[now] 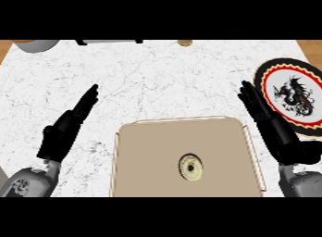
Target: Pick the cupcake from the tray and place it in the plate
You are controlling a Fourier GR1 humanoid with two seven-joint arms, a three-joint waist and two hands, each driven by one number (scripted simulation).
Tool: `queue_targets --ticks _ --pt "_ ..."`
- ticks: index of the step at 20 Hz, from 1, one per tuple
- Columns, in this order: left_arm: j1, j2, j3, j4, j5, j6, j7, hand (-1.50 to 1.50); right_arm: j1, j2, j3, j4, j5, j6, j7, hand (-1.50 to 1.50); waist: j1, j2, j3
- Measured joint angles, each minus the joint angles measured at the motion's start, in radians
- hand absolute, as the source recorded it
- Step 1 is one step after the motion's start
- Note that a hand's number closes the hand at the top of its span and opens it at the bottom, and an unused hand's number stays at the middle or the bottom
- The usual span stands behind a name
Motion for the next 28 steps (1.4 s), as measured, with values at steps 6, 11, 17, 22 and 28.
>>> queue_targets --ticks 6,11,17,22,28 --pt "-0.089 -0.056 0.005 0.005 0.019 0.119 0.099 0.00 0.029 0.086 0.061 -0.094 -0.016 -0.033 0.058 1.50 0.027 -0.012 -0.027" --pt "-0.066 -0.115 0.023 0.025 0.006 0.190 0.169 0.00 -0.014 -0.151 0.075 -0.094 0.358 -0.116 0.049 1.50 0.037 -0.032 -0.043" --pt "-0.008 -0.160 0.074 0.098 0.014 0.235 0.148 0.00 0.160 0.074 0.108 -0.100 0.299 -0.287 -0.099 -1.50 0.033 -0.020 -0.007" --pt "0.032 -0.172 0.083 0.122 0.002 0.223 0.105 0.00 0.258 0.076 0.205 -0.069 0.337 -0.241 -0.274 -1.50 0.040 -0.019 0.001" --pt "0.048 -0.180 0.100 0.134 -0.007 0.207 0.084 0.00 0.238 -0.039 0.260 -0.099 0.574 -0.263 -0.135 -1.50 0.044 -0.022 0.002"
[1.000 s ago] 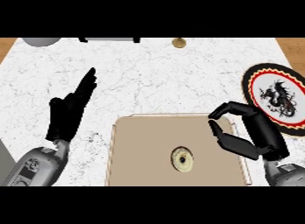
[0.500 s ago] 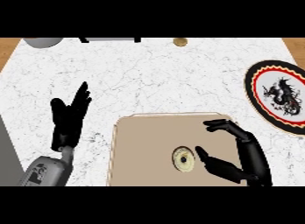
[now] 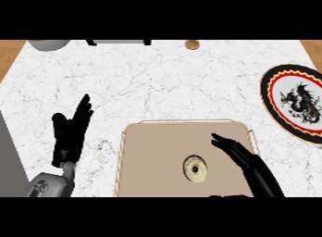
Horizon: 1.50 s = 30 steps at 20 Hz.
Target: Pick the cupcake from the tray and place it in the plate
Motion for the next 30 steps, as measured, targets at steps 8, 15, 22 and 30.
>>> queue_targets --ticks 8,15,22,30 --pt "0.026 -0.007 0.017 -0.008 -0.013 -0.022 -0.007 0.00 -0.111 -0.087 0.072 -0.120 0.195 0.189 0.387 -1.50 0.006 -0.001 0.001" --pt "0.060 -0.012 0.021 -0.031 -0.034 -0.029 -0.007 0.00 -0.225 -0.045 0.127 -0.148 0.182 0.456 0.670 -1.50 0.011 0.003 -0.004" --pt "0.084 -0.022 0.048 -0.058 -0.060 -0.053 0.011 0.00 -0.284 0.053 0.111 -0.058 0.209 0.566 0.730 -1.50 0.006 0.004 -0.004" --pt "0.100 -0.041 0.089 -0.073 -0.090 -0.092 0.019 0.00 -0.275 0.130 0.086 0.009 0.281 0.626 0.692 -1.50 0.004 0.003 -0.003"
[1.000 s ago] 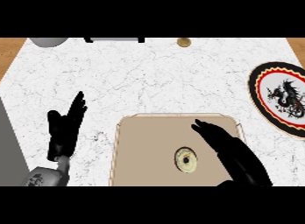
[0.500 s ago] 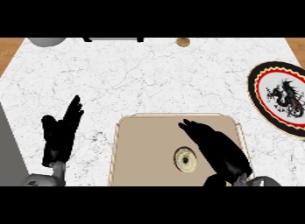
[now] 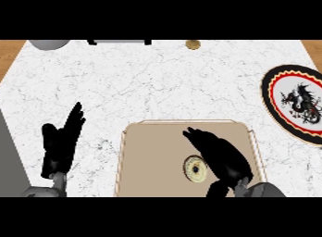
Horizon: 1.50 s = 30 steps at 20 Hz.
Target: Pick the cupcake from the tray and place it in the plate
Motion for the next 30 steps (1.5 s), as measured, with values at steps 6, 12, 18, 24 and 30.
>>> queue_targets --ticks 6,12,18,24,30 --pt "-0.008 -0.019 0.027 0.024 -0.034 -0.021 -0.008 0.00 0.035 0.049 -0.016 0.037 0.059 0.002 -0.043 -1.50 0.000 0.000 -0.001" --pt "0.002 -0.031 0.053 0.018 -0.054 -0.046 -0.010 0.00 0.025 0.090 -0.052 0.104 0.109 0.029 -0.093 -1.50 0.001 0.000 -0.001" --pt "-0.003 -0.053 0.076 0.052 -0.067 -0.063 -0.046 0.00 0.036 0.110 -0.047 0.131 0.179 0.024 -0.142 1.50 0.000 0.000 -0.001" --pt "0.000 -0.053 0.094 0.037 -0.069 -0.088 -0.021 0.00 0.030 0.108 -0.062 0.168 0.254 -0.048 -0.235 1.50 0.001 -0.001 -0.003" --pt "0.000 -0.060 0.082 0.021 -0.092 -0.081 0.001 0.00 -0.090 0.067 -0.239 0.308 0.238 -0.106 -0.306 1.50 0.008 0.003 -0.003"
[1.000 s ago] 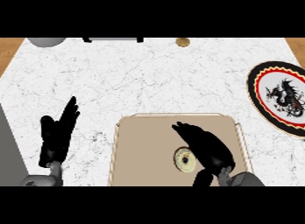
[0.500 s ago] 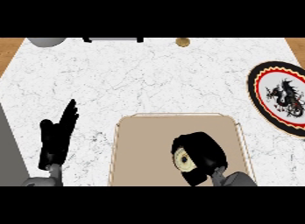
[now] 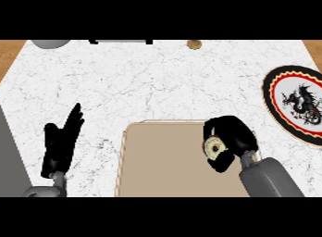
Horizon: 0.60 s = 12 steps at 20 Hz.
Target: Pick the cupcake from the tray and place it in the plate
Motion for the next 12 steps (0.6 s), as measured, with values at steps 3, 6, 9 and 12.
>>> queue_targets --ticks 3,6,9,12 --pt "-0.001 0.004 0.002 -0.002 0.000 -0.005 -0.006 0.00 -0.069 -0.045 -0.118 0.117 -0.022 -0.057 -0.047 1.50 0.005 0.003 0.000" --pt "-0.015 0.003 0.005 -0.001 -0.001 -0.005 0.011 0.00 -0.115 -0.070 -0.191 0.171 -0.008 -0.149 -0.060 1.50 0.003 0.002 0.001" --pt "-0.014 0.008 0.014 -0.010 0.009 -0.017 0.017 0.00 -0.143 -0.099 -0.248 0.209 0.003 -0.234 -0.097 1.50 0.001 0.001 0.000" --pt "-0.009 0.006 0.015 -0.005 0.002 -0.013 0.012 0.00 -0.163 -0.117 -0.294 0.173 -0.007 -0.273 -0.101 1.50 -0.004 -0.001 0.000"
